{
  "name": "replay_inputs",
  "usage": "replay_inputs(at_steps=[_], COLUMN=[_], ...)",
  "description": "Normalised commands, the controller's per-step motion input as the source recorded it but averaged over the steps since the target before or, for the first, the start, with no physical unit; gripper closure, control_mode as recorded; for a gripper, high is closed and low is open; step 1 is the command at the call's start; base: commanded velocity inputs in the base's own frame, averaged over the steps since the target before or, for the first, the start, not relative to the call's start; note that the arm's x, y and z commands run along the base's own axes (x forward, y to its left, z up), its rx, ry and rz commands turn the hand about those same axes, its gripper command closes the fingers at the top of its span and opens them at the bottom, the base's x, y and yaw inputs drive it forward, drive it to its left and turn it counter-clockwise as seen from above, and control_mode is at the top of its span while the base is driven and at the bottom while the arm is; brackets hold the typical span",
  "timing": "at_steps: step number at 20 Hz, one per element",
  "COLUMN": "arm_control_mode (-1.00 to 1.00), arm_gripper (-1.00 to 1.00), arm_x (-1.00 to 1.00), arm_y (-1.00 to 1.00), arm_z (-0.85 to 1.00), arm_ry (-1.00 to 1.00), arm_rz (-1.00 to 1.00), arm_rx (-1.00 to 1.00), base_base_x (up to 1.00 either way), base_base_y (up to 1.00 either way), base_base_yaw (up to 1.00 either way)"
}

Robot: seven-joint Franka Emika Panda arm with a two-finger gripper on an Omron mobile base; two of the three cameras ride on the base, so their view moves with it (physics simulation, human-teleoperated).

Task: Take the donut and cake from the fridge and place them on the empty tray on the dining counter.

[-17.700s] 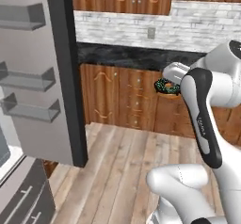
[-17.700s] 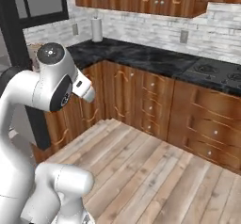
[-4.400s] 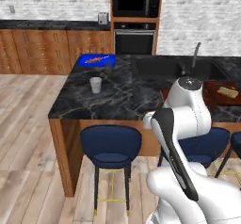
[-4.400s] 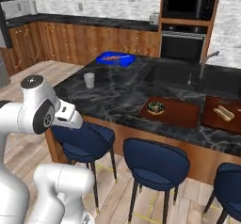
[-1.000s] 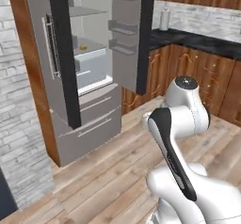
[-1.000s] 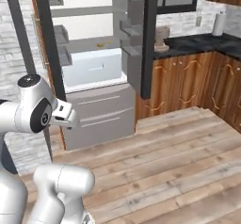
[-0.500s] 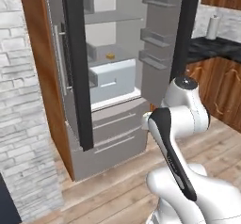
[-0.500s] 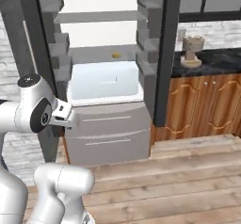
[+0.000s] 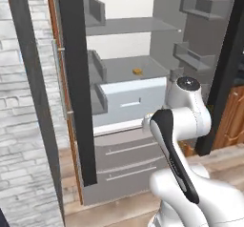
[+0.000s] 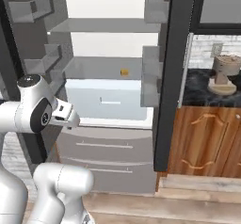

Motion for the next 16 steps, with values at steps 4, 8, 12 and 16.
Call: replay_inputs(at_steps=[4, 8, 12, 16], arm_control_mode=[1.0, 1.0, 1.0, 1.0], arm_gripper=[-1.0, -1.0, -1.0, -1.0], arm_x=[0.0, 0.0, 0.0, 0.0], arm_y=[0.0, 0.0, 0.0, 0.0], arm_z=[0.0, 0.0, 0.0, 0.0], arm_ry=[0.0, 0.0, 0.0, 0.0], arm_rz=[0.0, 0.0, 0.0, 0.0], arm_rx=[0.0, 0.0, 0.0, 0.0], base_base_x=[0.87, 0.88, 0.97, 0.98], base_base_y=[-0.56, -0.37, -0.05, 0.0], base_base_yaw=[0.35, 0.13, 0.0, -0.07])
